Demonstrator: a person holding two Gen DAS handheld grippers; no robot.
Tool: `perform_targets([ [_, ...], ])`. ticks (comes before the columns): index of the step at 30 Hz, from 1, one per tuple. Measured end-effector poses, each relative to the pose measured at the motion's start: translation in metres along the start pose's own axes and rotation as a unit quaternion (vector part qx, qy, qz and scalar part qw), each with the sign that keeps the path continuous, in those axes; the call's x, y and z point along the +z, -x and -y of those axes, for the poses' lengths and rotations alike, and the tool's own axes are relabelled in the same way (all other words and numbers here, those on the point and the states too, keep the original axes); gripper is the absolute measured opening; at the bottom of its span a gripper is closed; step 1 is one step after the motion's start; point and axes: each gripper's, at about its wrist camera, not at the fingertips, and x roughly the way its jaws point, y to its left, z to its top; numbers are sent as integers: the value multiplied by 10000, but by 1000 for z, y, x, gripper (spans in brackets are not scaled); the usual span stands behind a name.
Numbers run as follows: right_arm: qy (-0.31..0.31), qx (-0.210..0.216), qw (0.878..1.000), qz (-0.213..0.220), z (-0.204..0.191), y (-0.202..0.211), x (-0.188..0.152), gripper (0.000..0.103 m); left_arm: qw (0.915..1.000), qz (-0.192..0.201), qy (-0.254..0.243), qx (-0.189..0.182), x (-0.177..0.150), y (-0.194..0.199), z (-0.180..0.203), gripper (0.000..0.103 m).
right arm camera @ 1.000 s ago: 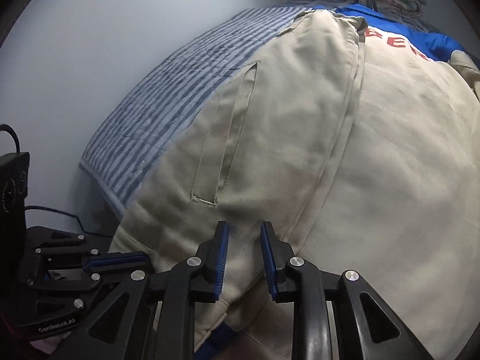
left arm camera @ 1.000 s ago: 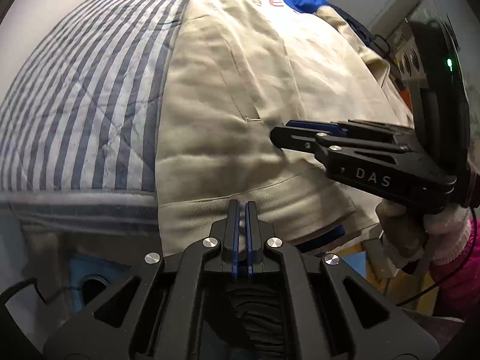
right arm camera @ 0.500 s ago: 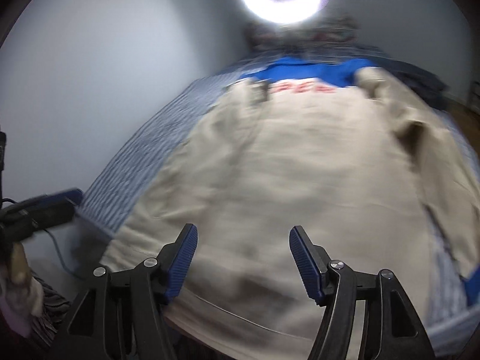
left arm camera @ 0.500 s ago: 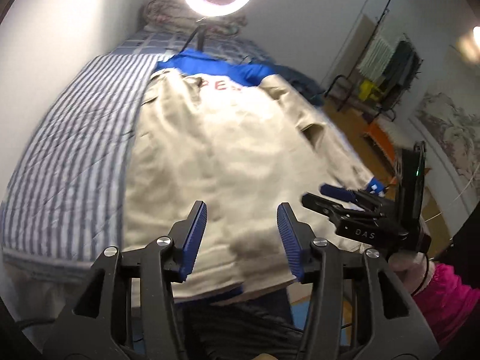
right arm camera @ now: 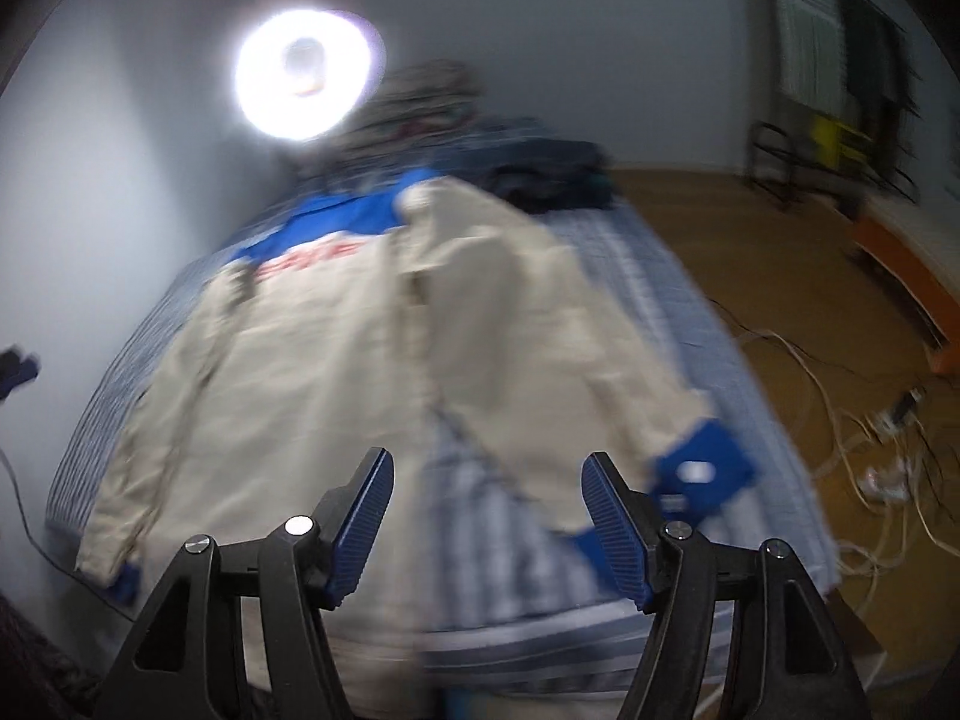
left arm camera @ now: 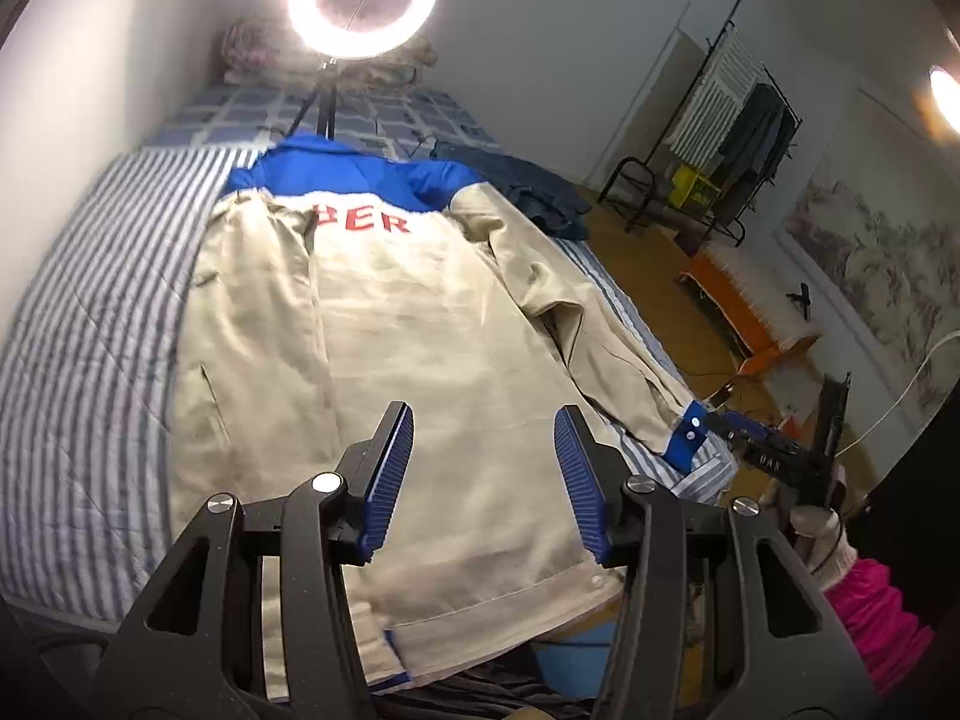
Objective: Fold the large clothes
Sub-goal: 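Grasp the blue cuff of the other sleeve with the right gripper, then carry the blue cuff across the jacket back with the right gripper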
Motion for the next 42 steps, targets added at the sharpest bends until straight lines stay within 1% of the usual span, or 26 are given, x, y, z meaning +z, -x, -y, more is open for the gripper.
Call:
perform_targets([
  [3,-500,-206,9985,-43,44,-7,4,68,9998,-73,174,-20,-1,-9,-4,50],
  [5,-868,-241,9958,-130,73,-14,4,68,9996,-134,256,-71,-3,-14,-5,50],
  [10,-1748,-141,9842,-225,126,-35,2,68,9996,-260,15,97,-10,-27,-2,50],
  [13,-2189,44,9754,-240,145,-50,0,68,9992,-380,32,125,-14,-34,-6,50],
  [16,-2461,74,9687,-312,152,-63,-4,67,9992,-370,37,169,-12,-34,-10,50],
  [17,-2525,103,9669,-343,154,-65,-5,64,9992,-353,51,186,-11,-34,-11,50],
  [18,-2647,192,9633,-399,157,-69,-7,59,9992,-332,77,194,-11,-34,-12,50],
  [21,-2843,570,9564,-337,159,-67,-11,52,9992,-295,162,206,-9,-32,-15,50],
  [23,-2808,847,9557,-264,157,-63,-11,48,9992,-295,182,213,-9,-33,-16,50],
  [24,-2769,890,9565,-245,156,-62,-11,48,9992,-311,172,208,-9,-34,-16,50],
  [27,-2606,785,9617,-312,151,-68,-11,48,9989,-382,79,242,-10,-38,-13,50],
  [29,-2615,677,9620,-392,150,-75,-13,47,9989,-388,-10,280,-11,-41,-8,50],
  [30,-2617,594,9625,-408,148,-77,-14,35,9988,-380,-61,294,-12,-41,-6,50],
  [32,-2452,506,9674,-380,138,-75,-12,15,9987,-352,-156,325,-11,-42,-2,50],
  [33,-2333,430,9708,-350,133,-72,-11,9,9987,-338,-183,342,-12,-42,0,50],
  [35,-1828,159,9827,-255,113,-61,-2,4,9986,-307,-216,378,-11,-41,0,50],
  [37,-1288,-55,9916,-83,88,-43,9,3,9987,-287,-158,387,-11,-39,-2,50],
  [40,-550,-280,9978,225,48,-13,23,3,9990,-221,-26,388,-8,-35,-8,50],
  [41,-365,-343,9983,302,38,-5,26,2,9991,-184,24,381,-7,-32,-10,50],
  [42,-17,-446,9980,445,18,9,31,2,9992,-148,70,375,-6,-30,-12,50],
])
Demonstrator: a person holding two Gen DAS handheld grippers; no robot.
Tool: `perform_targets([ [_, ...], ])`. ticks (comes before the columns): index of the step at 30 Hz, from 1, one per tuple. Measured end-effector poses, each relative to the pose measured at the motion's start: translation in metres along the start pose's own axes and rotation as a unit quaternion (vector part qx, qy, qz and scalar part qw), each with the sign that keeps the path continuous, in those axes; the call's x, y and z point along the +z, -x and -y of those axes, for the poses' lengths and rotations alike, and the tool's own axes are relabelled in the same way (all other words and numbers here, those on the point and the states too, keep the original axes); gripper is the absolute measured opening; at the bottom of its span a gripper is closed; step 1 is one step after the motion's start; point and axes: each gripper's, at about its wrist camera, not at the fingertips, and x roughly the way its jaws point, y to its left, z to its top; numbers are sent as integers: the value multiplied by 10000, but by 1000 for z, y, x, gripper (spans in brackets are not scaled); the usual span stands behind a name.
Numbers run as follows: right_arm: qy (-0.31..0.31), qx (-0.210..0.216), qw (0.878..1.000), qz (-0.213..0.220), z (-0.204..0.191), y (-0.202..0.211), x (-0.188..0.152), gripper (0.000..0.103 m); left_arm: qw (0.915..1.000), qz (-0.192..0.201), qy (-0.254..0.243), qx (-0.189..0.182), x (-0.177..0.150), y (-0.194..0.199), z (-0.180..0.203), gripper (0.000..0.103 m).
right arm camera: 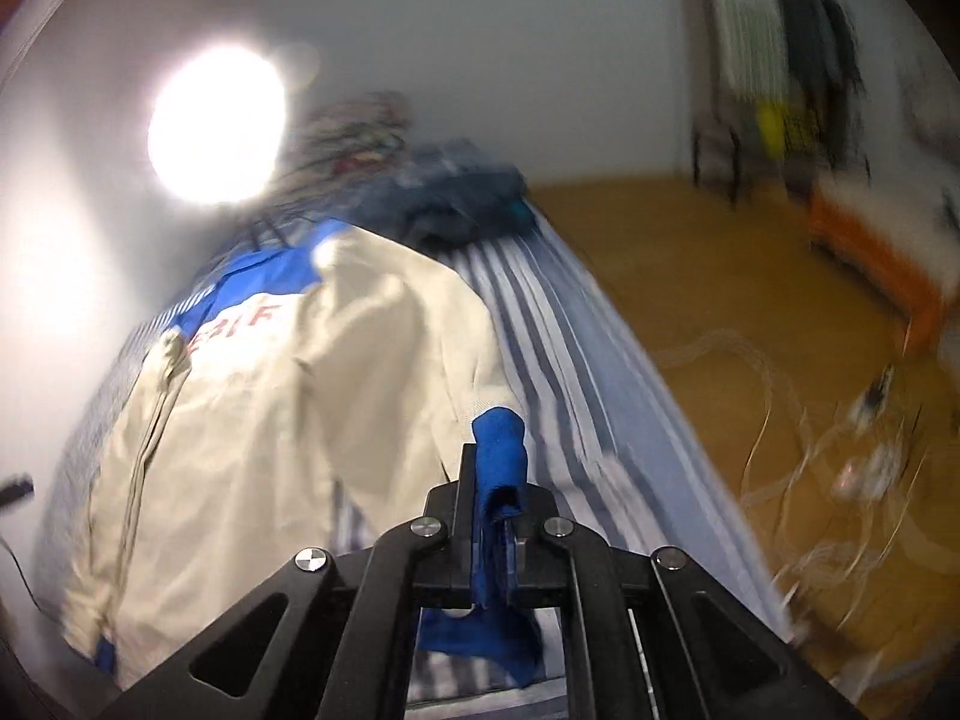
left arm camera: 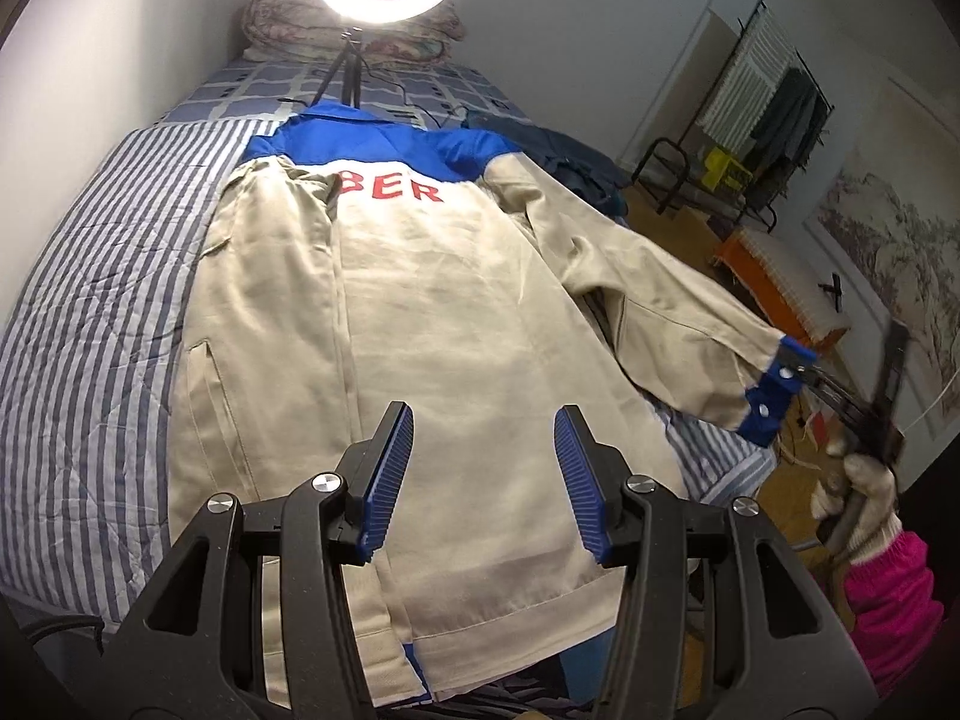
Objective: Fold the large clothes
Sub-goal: 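Carry the blue cuff across the jacket back with the right gripper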
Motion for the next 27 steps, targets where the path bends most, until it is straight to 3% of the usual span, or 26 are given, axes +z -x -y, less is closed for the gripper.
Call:
perform_targets([
  [4,1193,84,9918,461,-69,46,7,2,9995,164,257,-26,4,9,-10,50],
  [8,2099,468,9750,555,-132,64,-9,2,9984,277,502,-11,6,16,-21,50],
  [11,2671,931,9584,370,-179,65,-39,2,9978,288,597,32,5,18,-27,50],
  [15,3484,1398,9267,-190,-231,46,-103,2,9973,175,713,73,1,13,-34,50],
  [19,3717,1650,9120,-540,-250,32,-145,2,9971,-93,752,79,-7,-3,-35,50],
  [25,3494,1958,9130,-772,-237,30,-148,3,9948,-606,812,-92,-24,-36,-27,50],
  [27,3347,2195,9127,-820,-228,38,-141,22,9920,-815,925,-272,-31,-46,-24,50],
])
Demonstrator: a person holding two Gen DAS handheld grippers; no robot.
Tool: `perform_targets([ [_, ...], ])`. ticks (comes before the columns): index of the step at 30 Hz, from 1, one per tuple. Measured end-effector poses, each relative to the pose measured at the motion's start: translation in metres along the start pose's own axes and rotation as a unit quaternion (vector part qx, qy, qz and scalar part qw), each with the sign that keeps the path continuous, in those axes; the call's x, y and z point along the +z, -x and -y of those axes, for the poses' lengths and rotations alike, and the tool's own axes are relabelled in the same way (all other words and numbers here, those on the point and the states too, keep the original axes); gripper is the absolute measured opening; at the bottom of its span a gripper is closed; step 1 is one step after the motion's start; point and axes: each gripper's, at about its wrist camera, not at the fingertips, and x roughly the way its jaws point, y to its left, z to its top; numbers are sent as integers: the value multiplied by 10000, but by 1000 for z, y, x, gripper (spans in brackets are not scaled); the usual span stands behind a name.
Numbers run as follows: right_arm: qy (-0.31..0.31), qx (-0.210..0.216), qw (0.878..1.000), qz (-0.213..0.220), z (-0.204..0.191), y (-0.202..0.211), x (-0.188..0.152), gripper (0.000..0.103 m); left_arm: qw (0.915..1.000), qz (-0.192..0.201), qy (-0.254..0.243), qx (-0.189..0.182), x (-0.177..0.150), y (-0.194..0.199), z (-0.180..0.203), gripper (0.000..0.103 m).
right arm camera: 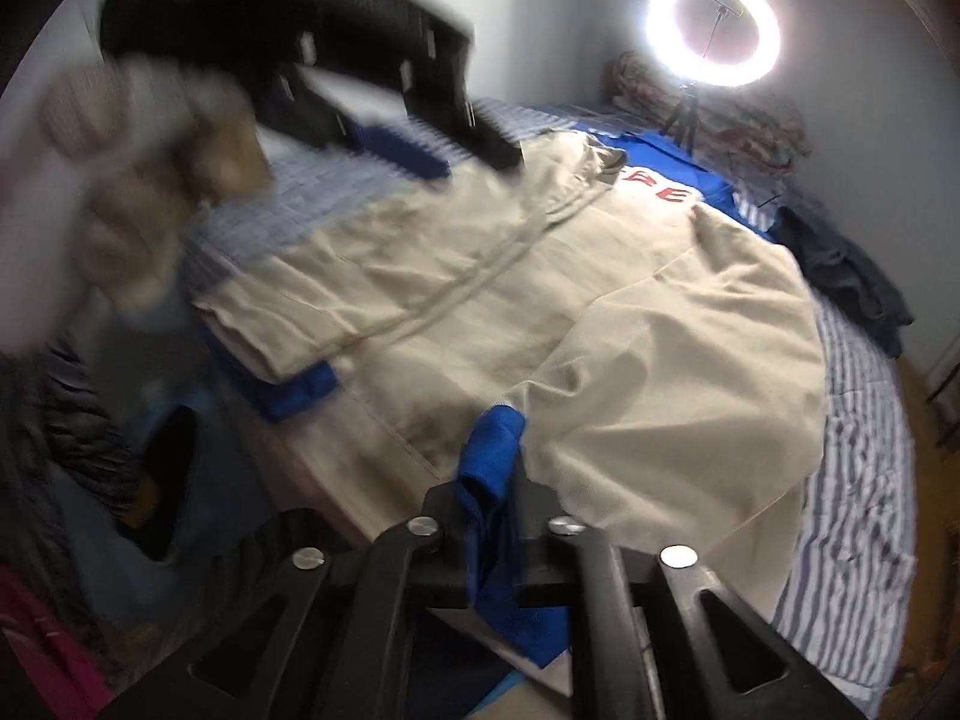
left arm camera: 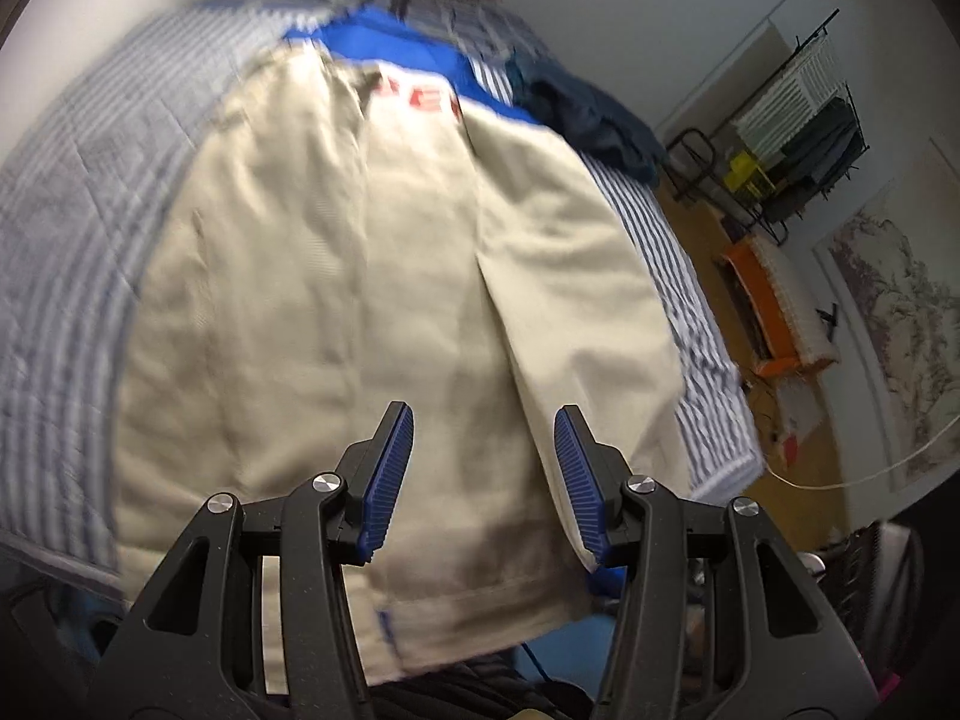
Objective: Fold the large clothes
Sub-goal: 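Carry the blue cuff across the jacket back with the right gripper, then grasp the laid blue cuff at the jacket hem with the left gripper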
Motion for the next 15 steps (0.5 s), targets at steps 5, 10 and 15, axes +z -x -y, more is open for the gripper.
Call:
perform_targets([
  [5,-430,770,9956,329,26,38,-4,33,9986,-442,135,-244,-16,-26,7,50],
  [10,-1307,680,9873,598,86,65,-16,40,9939,-892,435,-473,-34,-52,7,50],
  [15,-2218,489,9709,762,151,67,-21,43,9925,-1020,443,-498,-42,-70,9,31],
])
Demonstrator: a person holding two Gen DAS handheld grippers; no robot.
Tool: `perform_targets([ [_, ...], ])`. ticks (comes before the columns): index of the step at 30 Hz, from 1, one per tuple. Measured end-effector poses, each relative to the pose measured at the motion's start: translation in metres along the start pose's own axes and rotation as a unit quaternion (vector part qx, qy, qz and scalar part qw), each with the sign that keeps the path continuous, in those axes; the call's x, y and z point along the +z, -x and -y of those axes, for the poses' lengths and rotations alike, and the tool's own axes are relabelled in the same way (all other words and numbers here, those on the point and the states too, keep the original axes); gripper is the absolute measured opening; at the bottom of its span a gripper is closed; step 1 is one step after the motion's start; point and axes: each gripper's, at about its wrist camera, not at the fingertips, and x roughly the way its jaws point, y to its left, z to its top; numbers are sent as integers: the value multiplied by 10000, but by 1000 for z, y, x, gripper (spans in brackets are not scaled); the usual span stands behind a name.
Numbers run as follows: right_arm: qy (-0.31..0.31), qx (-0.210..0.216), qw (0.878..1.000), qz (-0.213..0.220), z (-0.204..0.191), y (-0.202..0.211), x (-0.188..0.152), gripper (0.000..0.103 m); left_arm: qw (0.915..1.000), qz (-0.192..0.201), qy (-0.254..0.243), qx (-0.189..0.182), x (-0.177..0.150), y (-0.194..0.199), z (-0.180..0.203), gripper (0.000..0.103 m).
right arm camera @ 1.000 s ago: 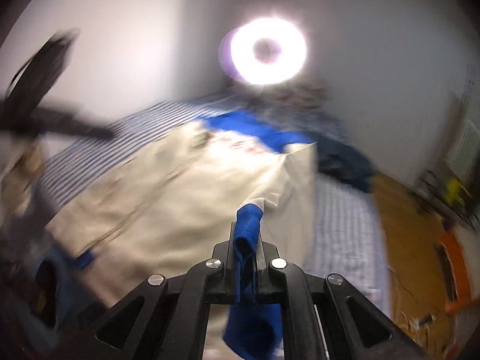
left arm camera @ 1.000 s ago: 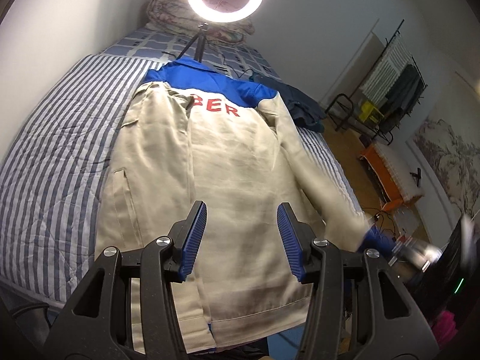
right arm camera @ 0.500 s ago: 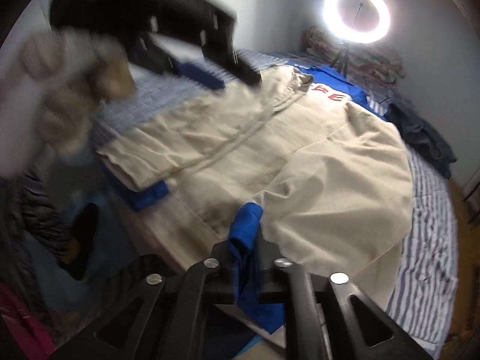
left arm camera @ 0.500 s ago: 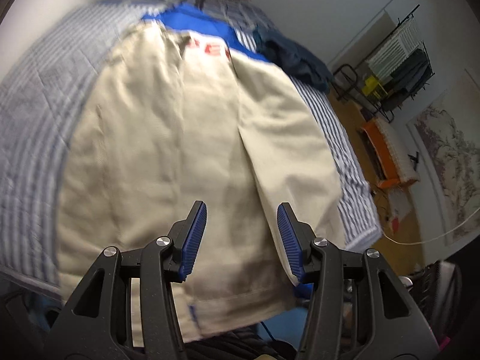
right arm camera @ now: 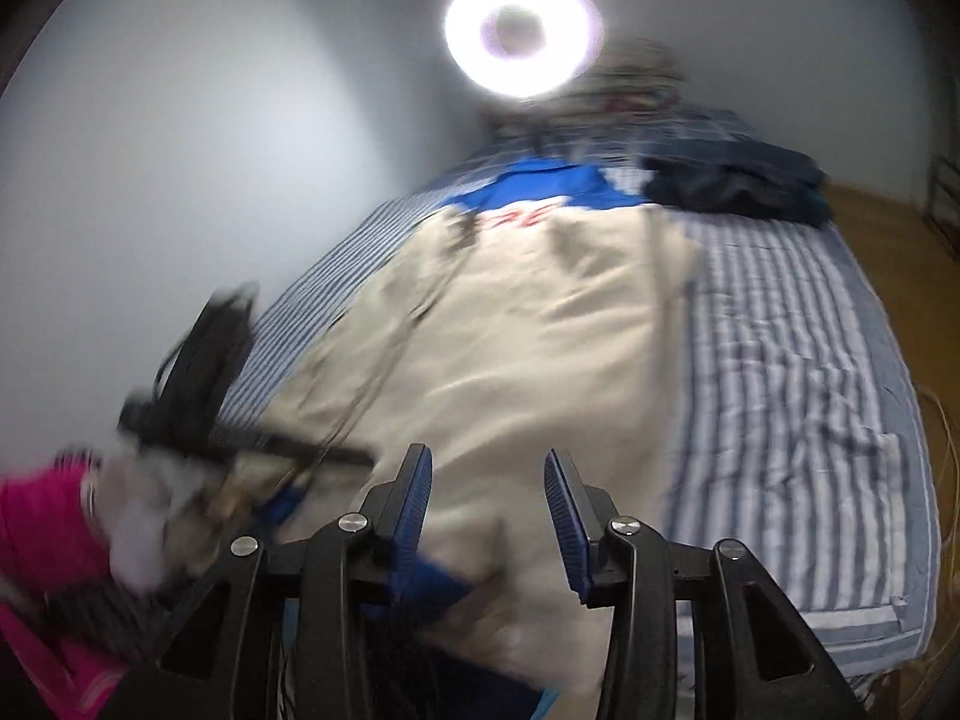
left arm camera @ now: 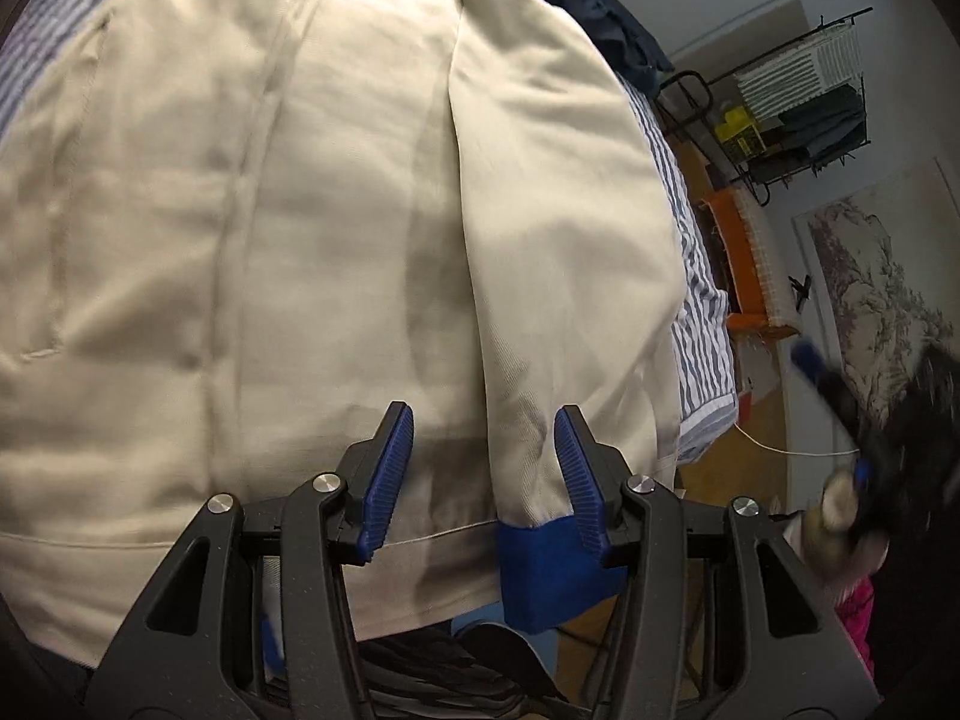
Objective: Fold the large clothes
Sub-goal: 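Grasp the laid blue cuff at the jacket hem with the left gripper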
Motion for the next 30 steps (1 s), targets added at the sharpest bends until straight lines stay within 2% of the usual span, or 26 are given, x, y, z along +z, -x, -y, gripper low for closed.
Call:
perform_targets([
  [2,-383,93,9992,11,26,-7,13,43,9999,-103,-129,33,-1,-8,4,1],
  [5,-915,173,9957,25,62,-27,33,43,9990,42,-374,240,-5,-4,8,1],
  [8,-1313,298,9909,15,93,-56,55,43,9984,103,-419,365,-13,2,7,0],
  [12,-1826,139,9831,-73,138,-109,82,43,9989,44,-311,335,-19,3,-4,0],
  [16,-2500,-2,9682,-117,188,-162,102,41,9998,75,-5,159,-16,3,-13,0],
  [17,-2578,44,9661,-104,194,-168,105,41,9998,0,166,-54,-13,1,-17,6],
  [18,-2693,145,9629,-93,202,-179,109,41,9994,-42,264,-205,-11,0,-19,18],
  [20,-2769,179,9607,-107,210,-192,115,41,9974,-53,492,-524,-6,-4,-23,33],
  [22,-2693,131,9628,-184,213,-206,121,38,9968,-82,504,-615,-1,-10,-19,33],
  [23,-2649,157,9639,-216,213,-211,123,28,9976,-93,390,-561,0,-14,-14,26],
  [24,-2570,211,9658,-269,211,-216,126,17,9986,-96,272,-452,1,-16,-10,0],
  [25,-2455,157,9688,-292,209,-218,131,12,9995,-113,104,-272,2,-19,-4,0],
  [26,-2321,81,9722,-301,205,-219,134,8,9996,-70,84,-246,1,-18,-2,0],
  [30,-1820,-447,9819,-268,198,-207,156,2,9985,107,285,-458,-9,6,-2,0],
])
